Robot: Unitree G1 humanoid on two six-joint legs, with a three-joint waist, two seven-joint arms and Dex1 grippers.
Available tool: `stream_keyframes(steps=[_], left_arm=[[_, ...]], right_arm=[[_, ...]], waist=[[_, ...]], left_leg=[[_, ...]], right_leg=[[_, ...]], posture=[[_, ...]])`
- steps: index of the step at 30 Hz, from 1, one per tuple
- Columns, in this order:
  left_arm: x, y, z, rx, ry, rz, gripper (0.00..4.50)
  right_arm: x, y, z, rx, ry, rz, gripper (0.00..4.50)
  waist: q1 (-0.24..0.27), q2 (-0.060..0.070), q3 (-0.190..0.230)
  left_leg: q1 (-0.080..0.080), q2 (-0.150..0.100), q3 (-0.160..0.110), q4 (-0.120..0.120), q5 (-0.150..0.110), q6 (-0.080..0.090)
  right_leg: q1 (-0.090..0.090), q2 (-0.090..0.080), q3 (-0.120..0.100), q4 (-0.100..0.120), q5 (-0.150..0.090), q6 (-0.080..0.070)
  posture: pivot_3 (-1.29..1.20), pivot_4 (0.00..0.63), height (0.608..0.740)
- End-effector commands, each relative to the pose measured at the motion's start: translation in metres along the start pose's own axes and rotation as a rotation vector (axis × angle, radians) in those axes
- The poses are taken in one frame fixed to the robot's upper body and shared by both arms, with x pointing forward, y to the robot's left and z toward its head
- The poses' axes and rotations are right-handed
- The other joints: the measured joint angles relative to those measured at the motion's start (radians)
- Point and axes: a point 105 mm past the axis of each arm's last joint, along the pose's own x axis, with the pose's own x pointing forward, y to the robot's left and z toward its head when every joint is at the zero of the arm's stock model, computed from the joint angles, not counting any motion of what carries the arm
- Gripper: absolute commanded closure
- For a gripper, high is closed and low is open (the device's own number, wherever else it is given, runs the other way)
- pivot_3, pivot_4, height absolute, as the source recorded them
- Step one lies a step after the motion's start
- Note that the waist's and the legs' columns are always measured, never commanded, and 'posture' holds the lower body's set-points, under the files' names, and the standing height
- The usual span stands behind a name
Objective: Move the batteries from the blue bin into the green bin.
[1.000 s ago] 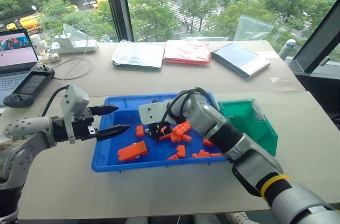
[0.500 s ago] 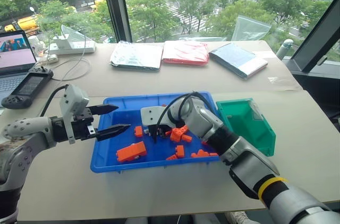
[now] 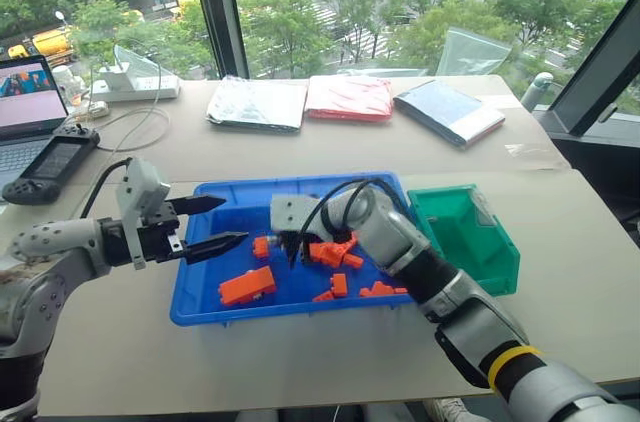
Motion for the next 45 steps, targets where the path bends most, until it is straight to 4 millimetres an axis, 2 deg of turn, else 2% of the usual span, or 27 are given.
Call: stream_keyframes(steps=[1,3,6,10,15,18,24,28,31,33,35,37,39,40,42,45], left_arm=[[-0.001,-0.001,0.006,0.025,-0.028,-0.007,0.0],[0.001,-0.001,0.005,0.021,-0.029,-0.01,0.0],[0.004,-0.001,0.004,0.017,-0.031,-0.018,0.0],[0.004,-0.001,0.005,0.016,-0.034,-0.027,0.0],[0.005,-0.001,0.005,0.014,-0.037,-0.034,0.0],[0.006,-0.002,0.005,0.01,-0.036,-0.045,0.0],[0.008,-0.003,0.006,0.015,-0.032,-0.059,0.0],[0.008,-0.005,0.007,0.02,-0.03,-0.064,0.0],[0.004,-0.007,0.009,0.036,-0.02,-0.061,0.0],[0.0,-0.008,0.01,0.048,-0.01,-0.059,0.0],[-0.003,-0.009,0.011,0.058,-0.001,-0.05,0.0],[-0.014,-0.008,0.013,0.063,0.021,-0.029,0.0],[-0.026,-0.008,0.012,0.062,0.055,-0.004,0.0],[-0.031,-0.009,0.01,0.06,0.07,0.003,0.0],[-0.039,-0.012,0.009,0.055,0.092,0.011,0.0],[-0.048,-0.016,0.008,0.049,0.116,0.024,0.0]], right_arm=[[-0.048,-0.032,0.033,0.043,-0.143,-0.19,3.63],[-0.076,-0.047,0.034,0.098,-0.173,-0.302,3.63],[-0.107,-0.049,0.013,0.18,-0.118,-0.384,3.63],[-0.162,-0.033,-0.041,0.318,0.102,-0.509,3.63],[-0.218,-0.01,-0.078,0.431,0.293,-0.625,3.63],[-0.235,-0.001,-0.087,0.468,0.349,-0.655,3.63],[-0.223,0.011,-0.101,0.504,0.395,-0.614,3.63],[-0.224,0.013,-0.115,0.491,0.458,-0.626,2.46],[-0.22,0.012,-0.111,0.48,0.435,-0.604,1.46],[-0.214,0.006,-0.099,0.462,0.368,-0.586,0.77],[-0.205,-0.004,-0.079,0.45,0.258,-0.565,0.77],[-0.173,-0.01,-0.039,0.424,0.06,-0.43,0.77],[-0.137,-0.004,-0.002,0.358,-0.075,-0.243,0.77],[-0.123,0.001,0.009,0.339,-0.112,-0.161,0.77],[-0.099,0.01,0.025,0.288,-0.15,-0.029,0.77],[-0.062,0.027,0.037,0.23,-0.155,0.155,0.77]], waist=[[0.002,0.0,0.0],[0.005,0.0,0.0],[0.013,0.0,0.0],[0.03,0.0,0.0],[0.026,0.0,0.0],[0.021,0.0,0.0],[0.013,0.0,0.0],[0.019,0.0,0.0],[0.022,0.0,0.0],[0.019,0.0,0.0],[0.014,0.0,0.0],[0.003,0.0,0.001],[-0.012,0.0,0.001],[-0.014,0.0,0.001],[-0.012,0.0,0.001],[-0.003,0.0,0.001]], left_leg=[[0.0,0.0,0.0,0.0,0.0,0.0],[0.0,0.0,0.0,0.0,0.0,0.0],[0.0,0.0,0.001,0.0,0.0,0.0],[-0.001,-0.001,0.004,0.0,-0.001,0.001],[-0.002,0.0,0.005,0.0,-0.001,0.002],[-0.001,0.0,0.006,0.0,-0.001,0.002],[0.002,0.0,0.006,0.001,-0.001,0.002],[0.001,-0.001,0.006,0.001,-0.001,0.002],[0.0,-0.001,0.007,0.002,-0.001,0.002],[0.0,-0.001,0.006,0.002,-0.001,0.002],[0.001,0.0,0.006,0.001,-0.001,0.002],[0.002,0.001,0.006,0.001,-0.001,0.002],[0.003,0.001,0.005,0.0,-0.001,0.002],[0.004,0.002,0.004,-0.001,-0.001,0.002],[0.005,0.003,0.003,-0.002,-0.001,0.002],[0.002,0.001,0.003,-0.001,-0.001,0.003]], right_leg=[[0.0,0.0,0.0,0.0,0.0,0.0],[0.0,0.0,0.0,0.0,0.0,0.0],[0.0,0.0,0.0,-0.001,0.0,0.0],[0.003,0.0,-0.001,-0.003,0.0,0.0],[0.001,0.0,0.001,-0.004,0.0,0.0],[0.002,0.001,0.001,-0.005,0.0,0.0],[0.003,0.001,0.003,-0.006,0.0,0.0],[0.003,0.0,0.003,-0.007,0.0,0.0],[0.003,0.0,0.003,-0.007,0.0,0.0],[0.003,0.0,0.003,-0.007,0.0,0.0],[0.002,0.0,0.003,-0.007,0.0,0.0],[0.002,0.001,0.004,-0.006,0.0,0.0],[0.002,0.002,0.006,-0.005,0.0,0.0],[0.002,0.003,0.006,-0.005,0.0,-0.001],[0.002,0.003,0.004,-0.005,-0.001,-0.001],[0.002,0.001,0.001,-0.004,-0.001,-0.001]], posture=[[0.0,0.15,0.74],[0.0,0.15,0.74],[0.0,0.15,0.74],[0.0,0.15,0.74],[0.0,0.15,0.74],[0.0,0.15,0.74],[0.0,0.15,0.74],[0.0,0.15,0.74],[0.0,0.15,0.74],[0.0,0.15,0.74],[0.0,0.15,0.74],[0.0,0.15,0.74],[0.0,0.15,0.74],[0.0,0.15,0.74],[0.0,0.15,0.74],[0.0,0.15,0.74]])
